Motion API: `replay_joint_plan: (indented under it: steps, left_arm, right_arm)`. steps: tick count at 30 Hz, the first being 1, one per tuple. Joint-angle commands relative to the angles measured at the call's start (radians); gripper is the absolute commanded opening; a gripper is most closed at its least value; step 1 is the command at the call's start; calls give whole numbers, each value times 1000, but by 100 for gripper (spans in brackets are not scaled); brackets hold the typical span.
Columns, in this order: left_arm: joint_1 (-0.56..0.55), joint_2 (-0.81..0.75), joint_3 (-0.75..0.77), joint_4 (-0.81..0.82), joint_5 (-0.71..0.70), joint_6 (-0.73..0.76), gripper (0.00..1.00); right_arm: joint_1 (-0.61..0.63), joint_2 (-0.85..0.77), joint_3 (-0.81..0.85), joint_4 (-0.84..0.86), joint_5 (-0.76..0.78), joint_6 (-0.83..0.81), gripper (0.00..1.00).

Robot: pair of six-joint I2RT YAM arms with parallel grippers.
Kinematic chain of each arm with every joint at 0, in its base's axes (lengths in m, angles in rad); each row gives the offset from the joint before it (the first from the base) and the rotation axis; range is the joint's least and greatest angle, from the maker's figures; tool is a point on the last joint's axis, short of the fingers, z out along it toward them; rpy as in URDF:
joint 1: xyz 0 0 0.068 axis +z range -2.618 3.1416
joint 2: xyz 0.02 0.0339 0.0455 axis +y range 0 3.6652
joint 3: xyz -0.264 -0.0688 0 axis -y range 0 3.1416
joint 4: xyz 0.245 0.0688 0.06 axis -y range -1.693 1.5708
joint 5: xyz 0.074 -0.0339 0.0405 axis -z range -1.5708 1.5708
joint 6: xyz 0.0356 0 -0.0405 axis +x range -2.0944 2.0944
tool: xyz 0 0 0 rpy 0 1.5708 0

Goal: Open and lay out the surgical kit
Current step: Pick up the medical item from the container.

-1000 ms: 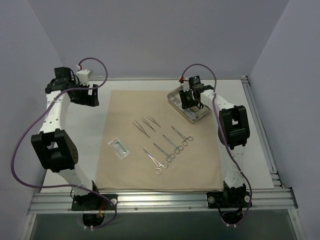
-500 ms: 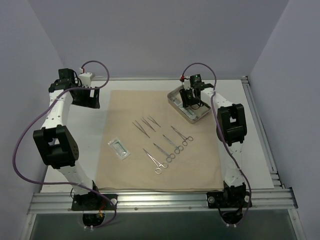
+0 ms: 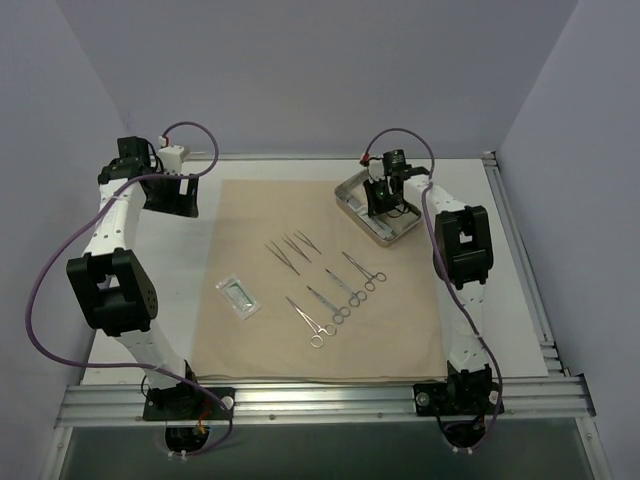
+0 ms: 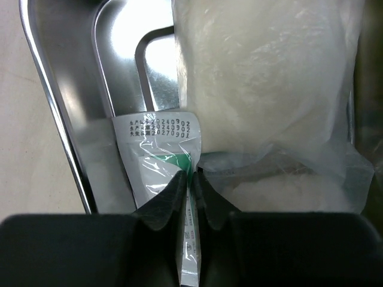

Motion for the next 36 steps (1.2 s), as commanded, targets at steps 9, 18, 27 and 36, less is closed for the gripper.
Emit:
replay_joint_plan:
  steps: [9, 18, 27, 36]
  left_arm:
    - [0, -3, 52, -10, -11, 10, 94]
    - [0, -23, 45, -10, -11, 16, 94]
    - [0, -53, 20, 2, -6, 16, 94]
    - [1, -109, -23, 14, -8, 22, 94]
  right_arm:
    - [-25, -135, 39, -58, -50, -1, 0]
    - [-25, -302, -27, 37, 15, 60, 0]
    - [82, -462, -233, 351, -42, 366, 0]
    - [420, -330, -292, 559, -19, 535, 0]
